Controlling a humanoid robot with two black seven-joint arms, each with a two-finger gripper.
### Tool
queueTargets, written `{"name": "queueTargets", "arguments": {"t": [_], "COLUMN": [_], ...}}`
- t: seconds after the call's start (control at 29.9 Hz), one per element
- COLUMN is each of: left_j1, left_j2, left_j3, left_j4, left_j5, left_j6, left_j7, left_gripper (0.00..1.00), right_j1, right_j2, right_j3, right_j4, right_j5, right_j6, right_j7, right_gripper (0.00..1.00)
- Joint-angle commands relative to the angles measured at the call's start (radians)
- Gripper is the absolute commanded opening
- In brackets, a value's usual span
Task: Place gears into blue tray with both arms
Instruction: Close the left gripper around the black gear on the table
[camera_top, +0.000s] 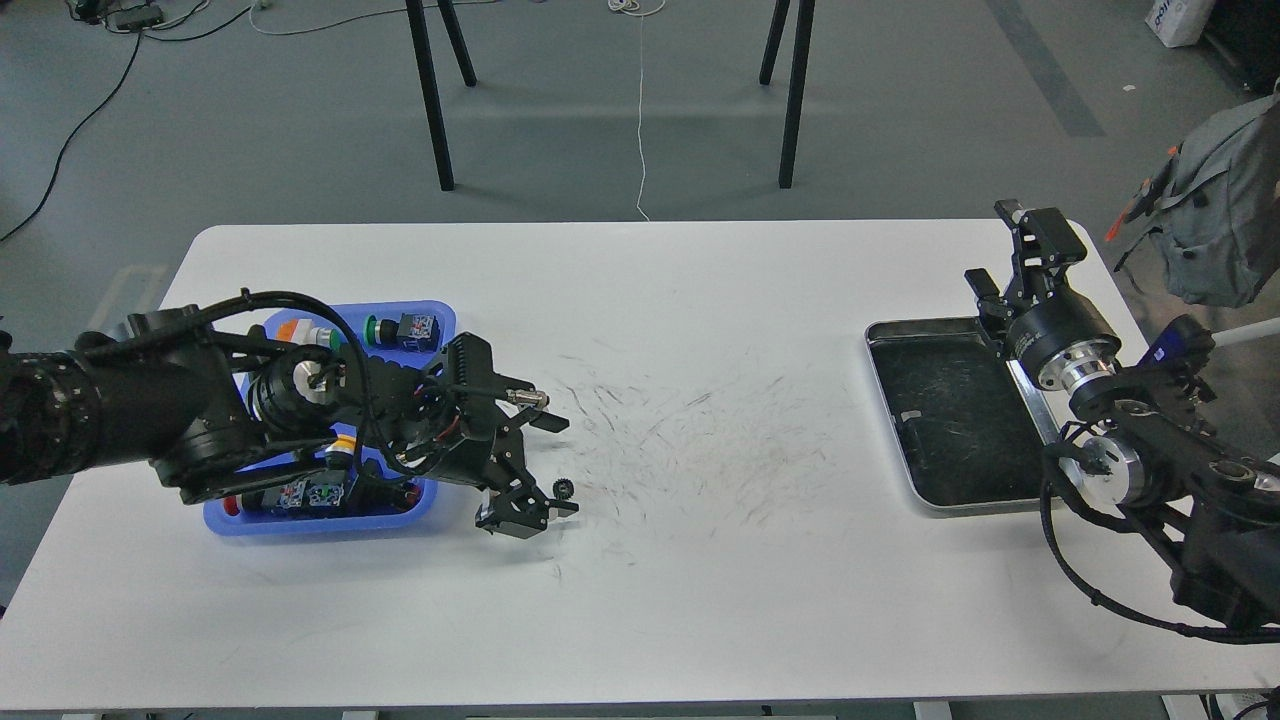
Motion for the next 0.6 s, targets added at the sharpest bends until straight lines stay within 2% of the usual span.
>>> {"name": "queueTargets", "arguments": {"t": [0.0,0.13,0.37,0.57], "left_j1": [0.009,0.012,0.012,0.013], "left_j2": [-0.008,-0.011,-0.021,-0.019], "left_j3": [0.01,0.01,0.01,0.034], "left_j4": [0.007,0.034,0.036,0.044], "left_j5": [0.002,0.002,0.004,0.004], "left_j6": [0.03,0.032,0.047,0.049], "left_j7": [0.0,0.0,0.0,0.0], "left_gripper": [0.85,0.83,0.7,0.7], "right_j1": [0.0,0.0,0.0,0.0], "right_j2": [0.0,0.0,0.0,0.0], "right_j3": [-0.002,-0.002,-0.003,-0.005], "right_j4": [0.0,0.0,0.0,0.0], "right_j5": [0.0,-0.002,-0.002,-0.003], "right_j6": [0.0,0.0,0.0,0.0], "right_j7": [0.0,0.0,0.0,0.0], "right_gripper": [0.93,0.93,0.93,0.93]}}
